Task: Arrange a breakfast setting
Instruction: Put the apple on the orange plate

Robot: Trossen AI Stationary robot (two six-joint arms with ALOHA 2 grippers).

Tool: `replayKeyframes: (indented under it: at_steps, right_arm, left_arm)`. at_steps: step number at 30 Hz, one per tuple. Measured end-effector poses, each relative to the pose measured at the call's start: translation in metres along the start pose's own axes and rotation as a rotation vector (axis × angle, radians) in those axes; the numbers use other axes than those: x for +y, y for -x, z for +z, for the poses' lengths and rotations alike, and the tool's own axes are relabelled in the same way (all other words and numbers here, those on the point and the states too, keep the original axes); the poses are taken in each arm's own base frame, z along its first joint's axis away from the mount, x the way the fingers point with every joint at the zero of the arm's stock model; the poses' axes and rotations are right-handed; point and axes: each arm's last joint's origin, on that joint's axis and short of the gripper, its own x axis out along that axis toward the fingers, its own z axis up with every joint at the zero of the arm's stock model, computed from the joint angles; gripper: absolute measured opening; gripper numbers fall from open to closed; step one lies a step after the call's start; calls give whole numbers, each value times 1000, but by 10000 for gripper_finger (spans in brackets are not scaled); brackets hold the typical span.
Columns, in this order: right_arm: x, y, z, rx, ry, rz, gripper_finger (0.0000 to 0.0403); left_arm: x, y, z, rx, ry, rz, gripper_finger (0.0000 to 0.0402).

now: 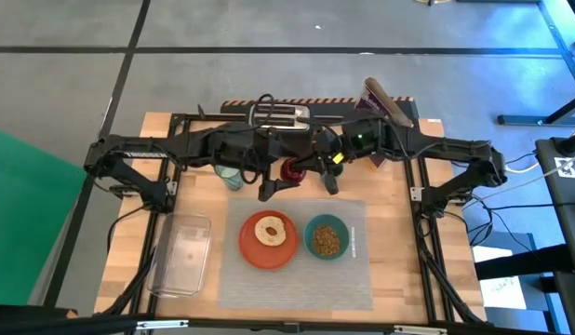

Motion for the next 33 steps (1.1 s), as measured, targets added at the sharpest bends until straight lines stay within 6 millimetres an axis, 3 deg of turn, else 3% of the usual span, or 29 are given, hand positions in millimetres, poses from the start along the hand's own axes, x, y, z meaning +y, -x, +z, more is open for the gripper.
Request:
replayKeyframes:
  at_steps: [4,16,22,24,28,33]
  right_arm:
    - [0,1,1,-11,0,1,0]
    - [0,1,1,-7,-3,-2,5]
    - [-1,4,0,17,-19,-80,77]
    - [0,10,3,3,-24,-121,110]
    - [4,32,13,-40,-17,-201,161]
    - [7,48,18,-55,-13,-265,181]
  left_arm:
    - [-3,0,-2,22,-3,-5,384]
    - [0,0,-2,21,-1,14,294]
    - [1,-1,-6,54,5,70,294]
    - [-3,-3,-17,96,3,74,294]
    - [-22,-10,-64,208,23,19,293]
    - [-40,-2,-114,230,65,-57,293]
